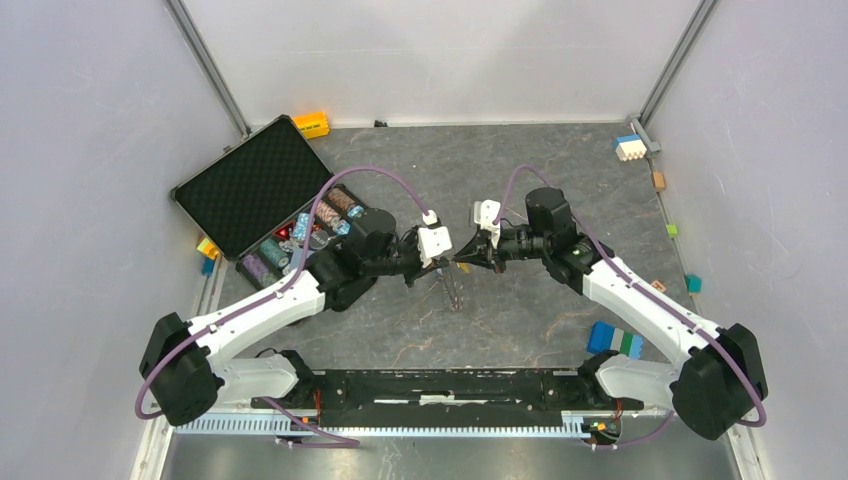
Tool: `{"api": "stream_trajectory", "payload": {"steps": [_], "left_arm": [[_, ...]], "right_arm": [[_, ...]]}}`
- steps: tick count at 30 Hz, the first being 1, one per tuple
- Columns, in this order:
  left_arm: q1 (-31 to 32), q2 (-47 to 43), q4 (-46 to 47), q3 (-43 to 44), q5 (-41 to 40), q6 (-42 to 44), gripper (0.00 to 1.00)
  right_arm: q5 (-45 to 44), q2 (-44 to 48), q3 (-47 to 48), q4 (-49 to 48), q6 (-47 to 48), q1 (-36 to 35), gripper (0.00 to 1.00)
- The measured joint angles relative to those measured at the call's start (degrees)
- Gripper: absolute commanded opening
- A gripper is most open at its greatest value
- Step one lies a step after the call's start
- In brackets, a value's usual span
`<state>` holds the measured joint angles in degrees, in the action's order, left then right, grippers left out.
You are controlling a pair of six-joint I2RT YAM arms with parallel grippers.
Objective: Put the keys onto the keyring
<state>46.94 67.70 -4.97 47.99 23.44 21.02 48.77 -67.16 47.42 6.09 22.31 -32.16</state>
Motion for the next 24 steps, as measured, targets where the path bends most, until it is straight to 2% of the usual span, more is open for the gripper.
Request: {"api": "stream_trajectory", "payload": {"steps": [13, 24], "left_arm": [[0.0, 0.0, 0.4, 0.0, -0.1, 0.0, 0.02], [1.4, 0.3, 0.2, -0.1, -5.3, 0.1, 0.02]], "right_arm": [[-0.7, -0.1, -0.2, 0.4, 0.1, -0.1, 0.00], [0.1, -1.6, -0.2, -0.2, -0.1, 0.0, 0.00]]}}
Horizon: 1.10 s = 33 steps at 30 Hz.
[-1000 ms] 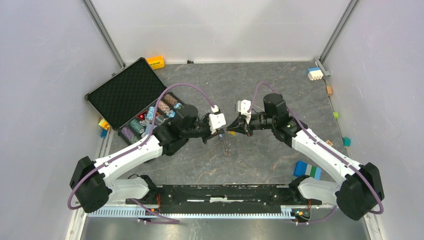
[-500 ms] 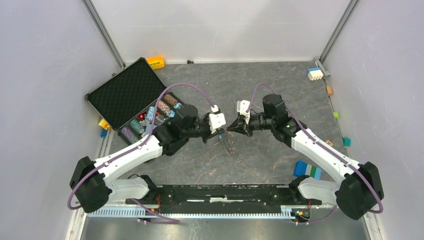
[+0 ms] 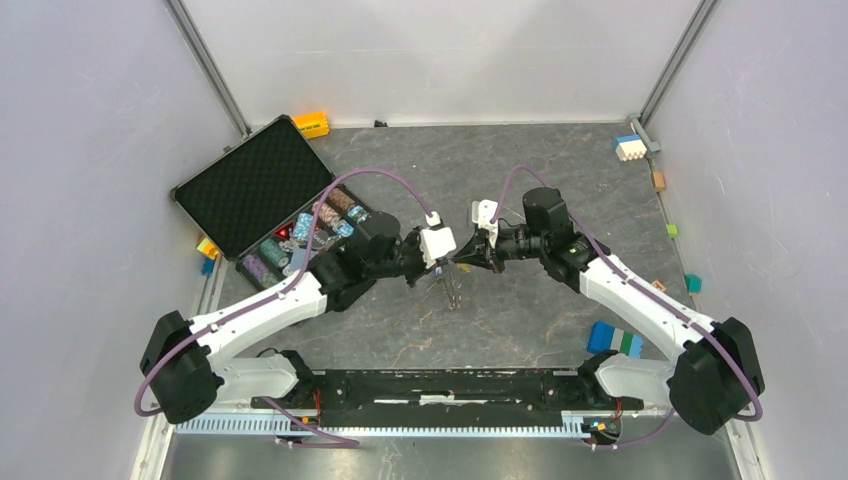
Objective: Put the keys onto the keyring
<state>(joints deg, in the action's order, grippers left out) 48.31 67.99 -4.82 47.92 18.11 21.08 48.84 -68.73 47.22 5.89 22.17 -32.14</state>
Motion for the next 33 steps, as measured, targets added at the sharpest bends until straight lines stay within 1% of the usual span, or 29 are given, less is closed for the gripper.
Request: {"api": "stream_trajectory", "payload": {"steps": [3, 10, 33], "left_arm": [[0.7, 0.1, -0.3, 0.0, -1.7, 0.0, 0.02], [1.0, 0.1, -0.2, 0.0, -2.5, 0.0, 0.02], [1.0, 0.1, -0.2, 0.0, -2.5, 0.0, 0.02]], "right_arm": [[0.2, -0.1, 0.0, -0.2, -0.4, 0.0, 0.00], [0.5, -0.7, 0.0, -0.7, -1.3, -0.1, 0.00], [0.2, -0.8, 0.0, -1.2, -2.6, 0.6, 0.00]]}}
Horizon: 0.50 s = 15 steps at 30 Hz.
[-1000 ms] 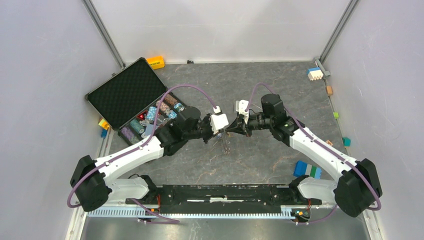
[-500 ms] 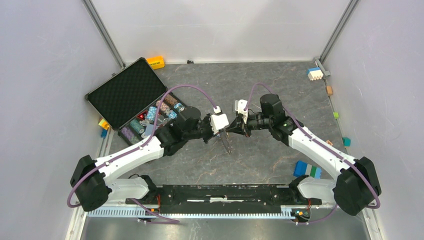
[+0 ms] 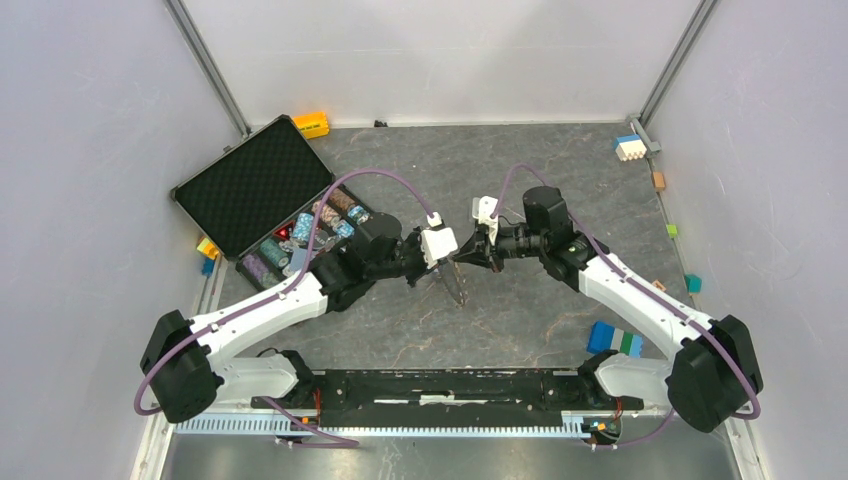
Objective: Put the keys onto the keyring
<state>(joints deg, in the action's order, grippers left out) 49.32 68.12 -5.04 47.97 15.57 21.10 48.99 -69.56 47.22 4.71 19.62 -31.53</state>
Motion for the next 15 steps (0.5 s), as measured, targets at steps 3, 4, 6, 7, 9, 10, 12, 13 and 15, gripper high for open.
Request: {"api": "stream_trajectory", "payload": {"steps": [3, 4, 6, 7, 9, 10, 12, 13, 15], "left_arm": [[0.0, 0.0, 0.0, 0.0, 0.1, 0.0, 0.02], [0.0, 0.0, 0.0, 0.0, 0.1, 0.0, 0.02], [0.0, 0.0, 0.0, 0.0, 0.1, 0.0, 0.02], [0.0, 0.0, 0.0, 0.0, 0.1, 0.0, 0.02], [0.0, 0.0, 0.0, 0.0, 0.1, 0.0, 0.02], [0.0, 0.0, 0.0, 0.0, 0.1, 0.0, 0.02], [0.0, 0.0, 0.0, 0.0, 0.2, 0.0, 0.02], [0.0, 0.0, 0.0, 0.0, 0.2, 0.0, 0.02], [0.0, 0.0, 0.0, 0.0, 0.4, 0.0, 0.02]], "right_arm": [[0.0, 0.2, -0.1, -0.5, -0.4, 0.6, 0.00], [0.0, 0.3, -0.1, -0.7, -0.4, 0.6, 0.00], [0.0, 0.3, -0.1, -0.9, -0.7, 0.8, 0.00], [0.1, 0.3, -0.1, -0.9, -0.8, 0.8, 0.00], [0.2, 0.3, -0.1, -0.9, -1.0, 0.9, 0.00], [0.3, 0.3, -0.1, -0.9, -1.0, 0.9, 0.00], [0.3, 0.3, -0.1, -0.9, -1.2, 0.9, 0.00], [0.3, 0.3, -0.1, -0.9, -1.3, 0.9, 0.00], [0.3, 0.3, -0.2, -1.0, -1.4, 0.9, 0.00]]}}
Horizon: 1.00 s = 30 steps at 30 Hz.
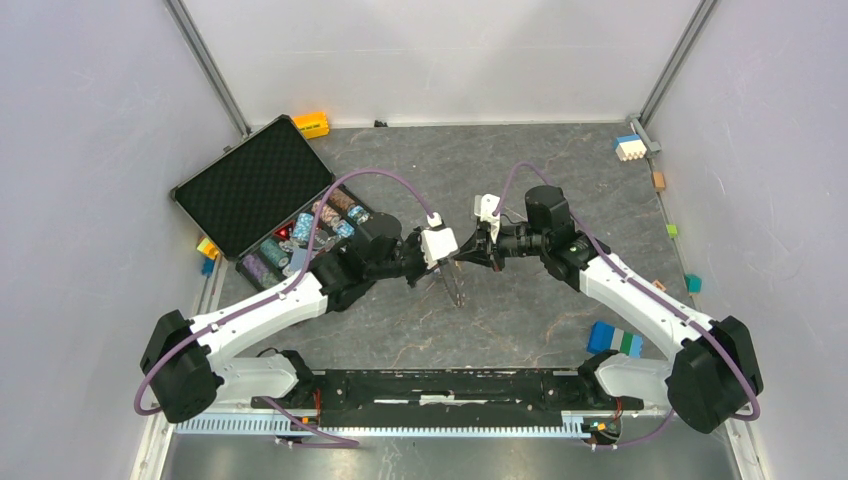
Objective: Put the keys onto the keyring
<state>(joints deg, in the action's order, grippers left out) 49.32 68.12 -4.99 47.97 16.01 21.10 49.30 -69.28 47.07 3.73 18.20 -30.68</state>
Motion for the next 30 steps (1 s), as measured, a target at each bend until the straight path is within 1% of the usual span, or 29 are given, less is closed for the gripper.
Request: {"api": "stream_trajectory", "payload": {"steps": [11, 25, 30], "left_arm": [[-0.1, -0.8, 1.0, -1.4, 1.7, 0.9, 0.02], [-0.8, -2.2, 3.9, -3.3, 4.6, 1.3, 0.02], [-1.4, -2.3, 4.5, -3.8, 6.5, 1.3, 0.02]], "right_arm": [[0.0, -0.1, -0.2, 0.1, -0.5, 0.2, 0.00], [2.2, -0.9, -1.1, -0.2, -1.3, 0.9, 0.00], [4.0, -1.0, -2.0, -0.7, -1.3, 1.2, 0.11]]}}
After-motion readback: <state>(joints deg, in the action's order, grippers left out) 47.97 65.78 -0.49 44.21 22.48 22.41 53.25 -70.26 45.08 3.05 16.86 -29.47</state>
